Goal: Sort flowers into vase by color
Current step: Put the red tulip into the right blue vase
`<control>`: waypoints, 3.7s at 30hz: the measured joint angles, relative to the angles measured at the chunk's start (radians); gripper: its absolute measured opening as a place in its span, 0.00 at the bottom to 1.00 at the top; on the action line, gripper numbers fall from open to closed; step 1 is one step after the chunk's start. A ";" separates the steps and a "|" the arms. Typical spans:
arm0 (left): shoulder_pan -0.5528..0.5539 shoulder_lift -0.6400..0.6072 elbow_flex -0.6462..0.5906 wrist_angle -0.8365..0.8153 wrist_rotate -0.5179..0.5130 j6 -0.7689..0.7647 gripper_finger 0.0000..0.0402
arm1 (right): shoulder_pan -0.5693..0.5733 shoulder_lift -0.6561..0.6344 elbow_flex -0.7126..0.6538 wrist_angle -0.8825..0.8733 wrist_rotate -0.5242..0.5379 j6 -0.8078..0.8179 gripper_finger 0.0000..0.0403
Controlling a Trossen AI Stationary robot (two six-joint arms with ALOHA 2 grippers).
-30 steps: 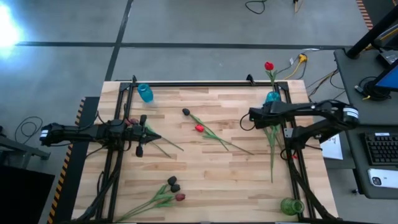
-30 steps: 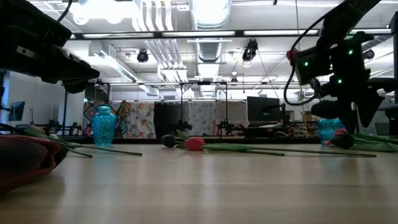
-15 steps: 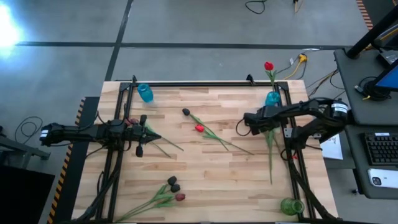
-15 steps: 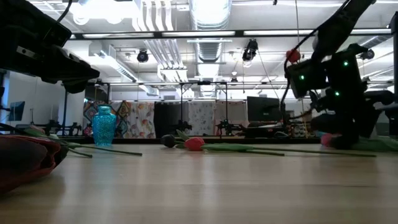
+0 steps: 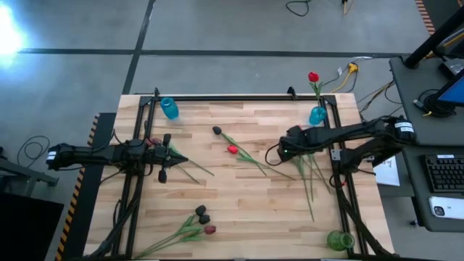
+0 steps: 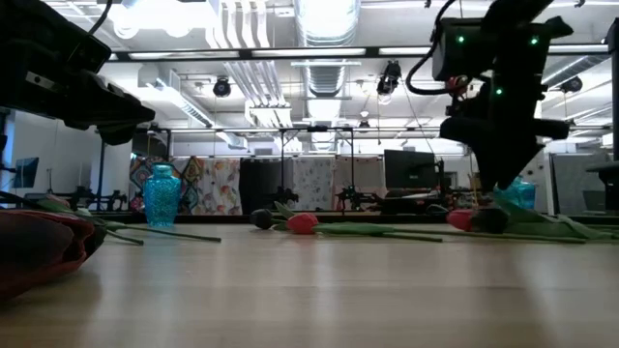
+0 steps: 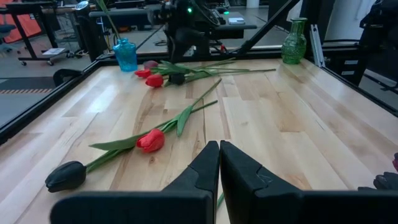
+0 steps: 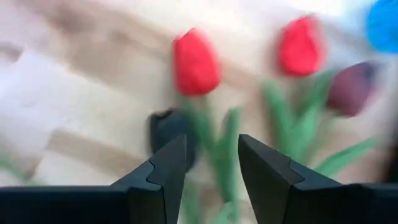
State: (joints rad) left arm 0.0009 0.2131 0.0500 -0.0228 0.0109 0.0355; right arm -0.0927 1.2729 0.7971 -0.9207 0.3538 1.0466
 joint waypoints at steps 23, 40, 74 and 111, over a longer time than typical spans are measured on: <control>0.000 0.000 0.000 0.000 0.000 0.000 0.00 | -0.235 0.155 -0.005 0.076 -0.248 -0.352 0.35; 0.000 0.000 0.000 0.000 0.000 0.000 0.00 | -0.244 0.256 0.008 0.145 -0.265 -0.412 0.09; 0.000 0.003 0.000 0.000 0.000 0.000 0.00 | -0.106 -0.717 0.256 0.163 0.419 -0.774 0.03; 0.000 0.003 0.000 0.000 0.000 0.000 0.00 | -0.564 -0.558 -0.010 0.849 0.737 -0.942 0.03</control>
State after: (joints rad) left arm 0.0008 0.2165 0.0501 -0.0229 0.0107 0.0353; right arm -0.6572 0.7148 0.7869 -0.0712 1.0906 0.1044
